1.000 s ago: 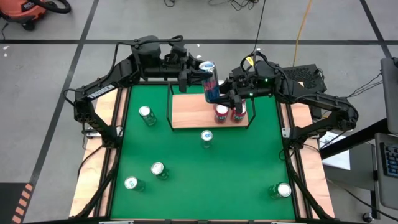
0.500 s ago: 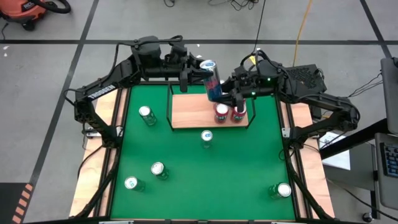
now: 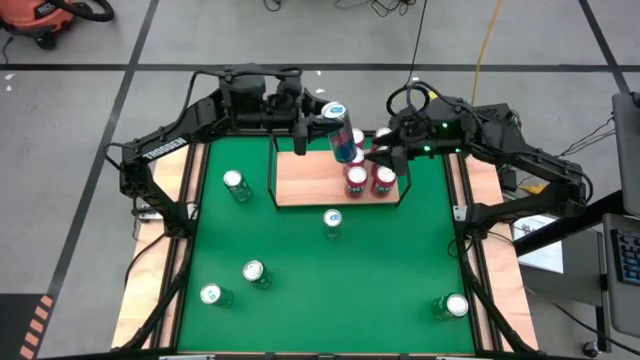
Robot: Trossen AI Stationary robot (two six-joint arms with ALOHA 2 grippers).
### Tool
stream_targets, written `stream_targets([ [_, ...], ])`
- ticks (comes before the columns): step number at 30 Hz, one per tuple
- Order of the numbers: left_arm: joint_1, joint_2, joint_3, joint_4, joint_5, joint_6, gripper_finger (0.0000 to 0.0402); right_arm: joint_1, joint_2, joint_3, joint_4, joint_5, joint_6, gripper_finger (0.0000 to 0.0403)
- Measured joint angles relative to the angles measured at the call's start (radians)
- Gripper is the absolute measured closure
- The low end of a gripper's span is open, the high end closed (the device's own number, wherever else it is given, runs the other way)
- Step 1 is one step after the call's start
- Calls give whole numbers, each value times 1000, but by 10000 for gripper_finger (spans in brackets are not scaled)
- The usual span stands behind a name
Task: Place canned beverage on shelf
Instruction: Put the blue soda can on the shelf
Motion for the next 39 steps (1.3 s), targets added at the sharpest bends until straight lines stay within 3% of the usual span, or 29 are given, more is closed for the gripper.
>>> stream_targets([
  [11, 12, 0, -177, 11, -147, 61, 173, 2, -62, 0, -50, 9, -2, 62],
  [19, 70, 1, -364, 120, -148, 125, 173, 2, -110, 0, -59, 5, 44, 62],
  [32, 181, -3, -710, 527, -98, 186, 173, 3, -149, 0, -84, 4, 77, 62],
  [39, 224, 2, -801, 570, -99, 243, 173, 3, -149, 0, -84, 3, 71, 62],
])
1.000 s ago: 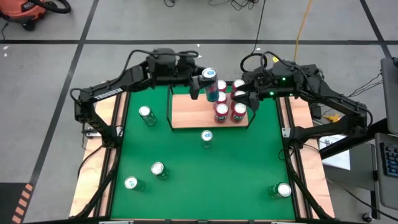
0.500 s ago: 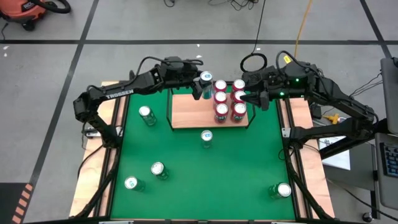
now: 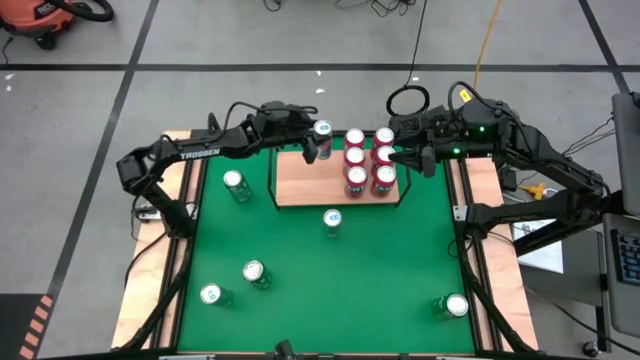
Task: Place canned beverage on shelf
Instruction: Put the blue soda can on the shelf
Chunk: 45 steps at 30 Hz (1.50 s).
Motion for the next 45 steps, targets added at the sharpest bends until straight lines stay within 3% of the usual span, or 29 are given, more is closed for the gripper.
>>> stream_targets([
  [18, 20, 149, -5, 74, 25, 44, 173, 0, 0, 0, -22, -3, -6, 62],
  [32, 22, 157, -4, 47, 36, 173, 162, 0, 1, 0, -40, -2, -28, 62],
  [40, 22, 156, -4, 44, 37, 173, 161, 0, 1, 0, -41, -2, -31, 62],
  [45, 22, 155, -4, 39, 40, 160, 135, 0, 1, 0, -42, -1, -36, 62],
])
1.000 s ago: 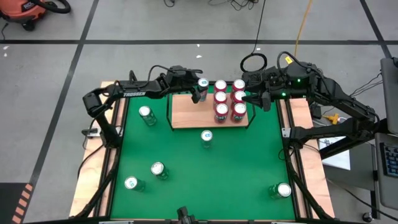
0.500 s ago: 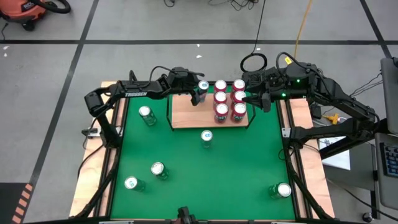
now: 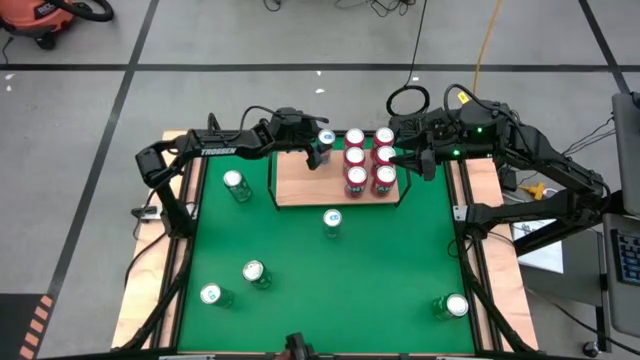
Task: Place canned beverage on shelf
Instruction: Put the blue soda can on the shelf
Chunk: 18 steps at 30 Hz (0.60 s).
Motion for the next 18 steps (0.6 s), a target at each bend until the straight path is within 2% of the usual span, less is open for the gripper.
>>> stream_targets([
  [5, 0, 0, 0, -4, 1, -13, 90, 0, 0, 0, 0, 0, -4, 62],
  [12, 0, -8, 0, -5, -20, -21, 85, 0, 0, 0, 0, 0, -7, 62],
  [18, -2, -51, 0, -13, -38, -93, 85, 0, 0, 0, 0, 1, -19, 62],
])
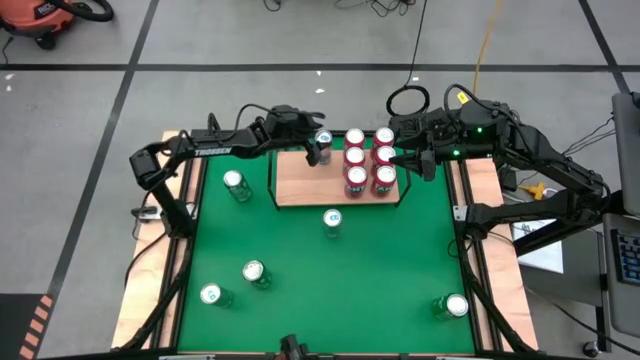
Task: Place canned beverage on shelf
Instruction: Put the blue soda can on the shelf, then put the blue soda can on the shelf aligned with the other blue soda can on the shelf
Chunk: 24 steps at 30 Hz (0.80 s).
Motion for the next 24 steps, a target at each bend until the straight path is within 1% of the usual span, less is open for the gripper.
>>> stream_targets([
  [5, -2, -44, 0, -37, -8, -2, 85, 0, 0, 0, 0, 4, 0, 62],
  [12, -14, -132, 0, -96, -70, -112, 84, 0, 0, 0, -1, 4, 0, 62],
  [15, -36, -178, 0, -122, -107, -165, 84, 0, 1, 0, -1, 4, -2, 62],
  [18, -70, -235, 1, -141, -112, -229, 84, 0, 6, 0, -3, 4, -1, 62],
  [21, -117, -290, 37, -231, -122, -258, 84, 0, 10, 0, -5, 4, -7, 62],
  [24, -180, -328, 96, -344, -163, -262, 84, 0, 14, 0, -15, 5, -24, 62],
])
